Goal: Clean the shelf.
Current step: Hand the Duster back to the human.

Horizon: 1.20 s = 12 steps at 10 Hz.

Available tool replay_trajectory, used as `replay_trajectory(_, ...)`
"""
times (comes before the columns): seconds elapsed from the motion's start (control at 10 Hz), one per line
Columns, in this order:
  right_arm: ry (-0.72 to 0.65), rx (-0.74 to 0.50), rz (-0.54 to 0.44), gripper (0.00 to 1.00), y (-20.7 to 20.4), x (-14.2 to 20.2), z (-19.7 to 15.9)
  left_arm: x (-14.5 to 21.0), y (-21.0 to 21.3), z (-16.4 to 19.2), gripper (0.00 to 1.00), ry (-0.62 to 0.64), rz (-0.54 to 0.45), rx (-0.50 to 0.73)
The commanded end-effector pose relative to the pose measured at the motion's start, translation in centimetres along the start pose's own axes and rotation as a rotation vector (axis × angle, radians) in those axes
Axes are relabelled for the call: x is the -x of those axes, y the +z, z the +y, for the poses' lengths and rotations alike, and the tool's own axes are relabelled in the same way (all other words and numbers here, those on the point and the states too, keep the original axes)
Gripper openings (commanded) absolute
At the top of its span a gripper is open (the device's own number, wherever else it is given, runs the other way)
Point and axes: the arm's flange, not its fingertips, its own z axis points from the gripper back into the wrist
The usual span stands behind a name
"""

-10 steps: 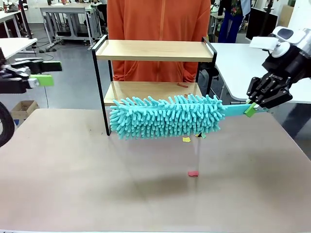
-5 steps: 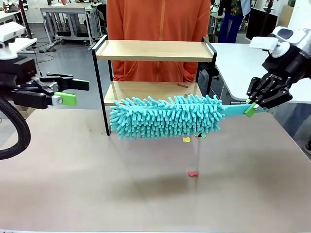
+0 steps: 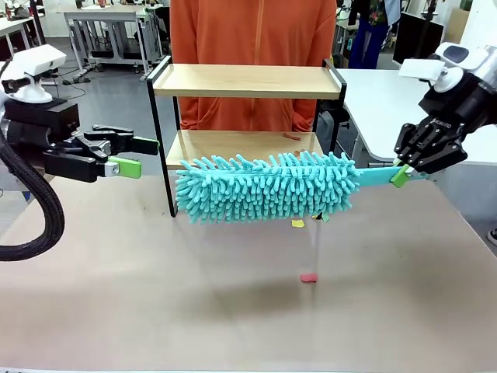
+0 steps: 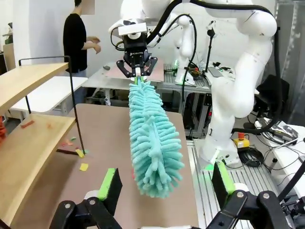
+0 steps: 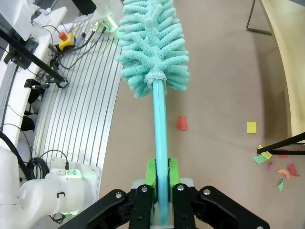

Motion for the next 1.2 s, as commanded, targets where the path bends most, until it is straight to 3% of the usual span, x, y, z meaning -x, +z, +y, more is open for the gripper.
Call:
replay_trajectory(0.0,0.008,0.005,-0.022,0.13,0.1,-0.1,0.0,0.1,0.0,0.1,1.00,0.003,0.006,-0.008)
replay_trajectory(0.2,0.008,0.005,-0.022,0.13,0.1,-0.1,0.0,1.8,-2.6,-1.1,1.00,0.008,0.100,-0.102)
replay_trajectory(0.4,0.008,0.005,-0.022,0.13,0.1,-0.1,0.0,2.6,-4.0,-1.5,1.00,0.004,0.115,-0.149)
replay_trajectory(1.1,0.008,0.005,-0.022,0.13,0.1,-0.1,0.0,5.4,-10.4,-2.1,1.00,0.092,0.075,-0.001)
